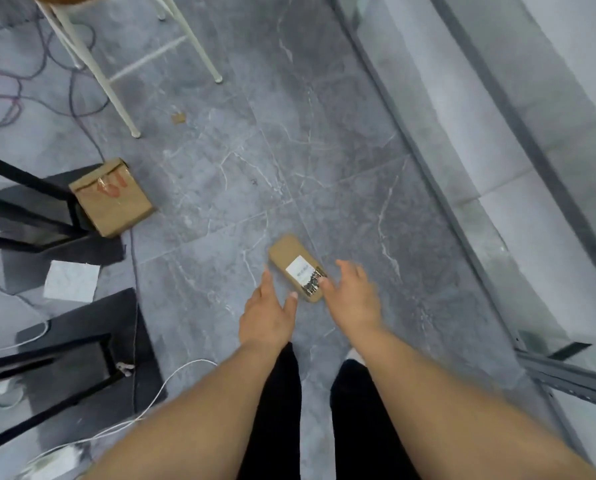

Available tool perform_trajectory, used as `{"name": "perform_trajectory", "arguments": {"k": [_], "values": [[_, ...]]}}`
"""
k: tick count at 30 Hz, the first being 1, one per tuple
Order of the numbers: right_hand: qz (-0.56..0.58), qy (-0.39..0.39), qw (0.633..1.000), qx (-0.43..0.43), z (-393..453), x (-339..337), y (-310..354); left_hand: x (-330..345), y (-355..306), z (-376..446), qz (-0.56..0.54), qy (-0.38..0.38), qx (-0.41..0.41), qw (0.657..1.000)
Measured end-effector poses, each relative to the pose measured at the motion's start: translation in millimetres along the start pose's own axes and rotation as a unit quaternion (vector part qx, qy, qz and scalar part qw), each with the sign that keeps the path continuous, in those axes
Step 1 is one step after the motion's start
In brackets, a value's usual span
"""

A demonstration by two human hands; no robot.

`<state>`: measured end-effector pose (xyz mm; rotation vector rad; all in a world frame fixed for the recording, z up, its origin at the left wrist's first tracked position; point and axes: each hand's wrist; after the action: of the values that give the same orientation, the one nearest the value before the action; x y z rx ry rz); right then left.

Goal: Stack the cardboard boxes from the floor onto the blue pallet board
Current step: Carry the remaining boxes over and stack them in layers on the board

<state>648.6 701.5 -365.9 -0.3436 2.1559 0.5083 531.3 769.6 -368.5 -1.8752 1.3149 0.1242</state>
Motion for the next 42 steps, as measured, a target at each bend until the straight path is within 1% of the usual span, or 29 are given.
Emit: {"name": "perform_trajectory", "arguments": {"k": [5, 12, 17, 19, 24, 28, 32, 35, 38, 42], "values": [[0.015, 0.047, 0.999, 0.024, 72.2, 37.9, -27.8, 48.6, 8.5, 57.1, -0.021, 0.022, -0.065, 0.997], [-0.019, 0.118, 0.993, 0.021, 177.2, 134.6, -64.8, 133.9, 59.1, 153.6, -0.083, 0.011, -0.143, 0.986], [-0.035, 0.150, 0.988, 0.022, 240.5, 207.8, -84.9, 199.4, 109.7, 219.2, -0.105, 0.015, -0.227, 0.968], [-0.053, 0.152, 0.987, 0.018, 263.9, 234.6, -94.3, 218.8, 127.1, 242.4, -0.113, 0.009, -0.244, 0.963], [-0.094, 0.162, 0.982, 0.017, 310.0, 287.7, -116.7, 259.9, 162.3, 299.8, -0.185, 0.001, -0.282, 0.941], [-0.099, 0.183, 0.978, 0.008, 333.8, 317.9, -126.2, 282.0, 181.0, 333.2, -0.221, -0.014, -0.321, 0.921], [-0.119, 0.224, 0.967, -0.003, 344.1, 336.5, -127.2, 289.8, 187.5, 351.2, -0.258, -0.015, -0.337, 0.905], [-0.116, 0.232, 0.966, 0.004, 344.6, 335.9, -123.6, 288.6, 185.7, 351.3, -0.298, -0.023, -0.338, 0.892], [-0.108, 0.235, 0.966, 0.013, 336.8, 320.2, -118.0, 275.9, 176.3, 342.8, -0.313, -0.027, -0.319, 0.894], [-0.083, 0.236, 0.968, 0.022, 312.0, 281.7, -104.1, 243.2, 153.5, 320.7, -0.319, -0.017, -0.291, 0.902]]}}
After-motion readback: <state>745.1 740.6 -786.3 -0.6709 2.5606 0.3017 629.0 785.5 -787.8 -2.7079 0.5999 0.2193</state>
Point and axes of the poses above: each hand's wrist, its own z-axis towards the middle knuckle, its own x-axis out of the palm, y = z × x, and after that the axes turned 12 degrees about -z, right-handed
